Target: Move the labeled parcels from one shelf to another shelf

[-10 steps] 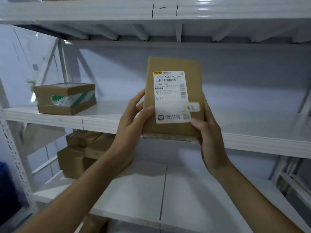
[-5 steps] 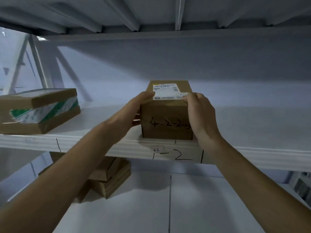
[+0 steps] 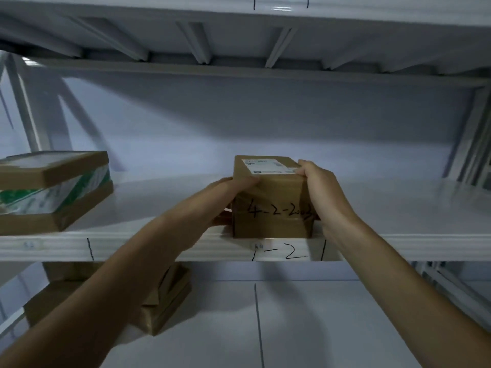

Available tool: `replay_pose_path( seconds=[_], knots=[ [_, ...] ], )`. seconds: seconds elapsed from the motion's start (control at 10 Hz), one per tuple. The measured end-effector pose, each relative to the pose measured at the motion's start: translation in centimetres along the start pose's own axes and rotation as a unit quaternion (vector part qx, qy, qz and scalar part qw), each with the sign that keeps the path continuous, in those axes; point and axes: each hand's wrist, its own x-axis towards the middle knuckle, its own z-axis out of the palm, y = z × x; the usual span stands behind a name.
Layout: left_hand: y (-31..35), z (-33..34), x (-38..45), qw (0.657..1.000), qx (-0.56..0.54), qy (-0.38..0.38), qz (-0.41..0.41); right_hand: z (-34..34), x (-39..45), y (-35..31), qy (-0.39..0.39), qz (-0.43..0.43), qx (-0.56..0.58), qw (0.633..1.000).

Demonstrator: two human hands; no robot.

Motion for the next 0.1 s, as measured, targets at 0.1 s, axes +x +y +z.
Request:
replay_pose_path(
  seconds=[0.1],
  knots=[
    [0.3,-0.11,-1.2,1.0,0.009,0.005,-0.018,-0.4,-1.18,-0.42,-0.038,0.037,0.029,0.998]
  ],
)
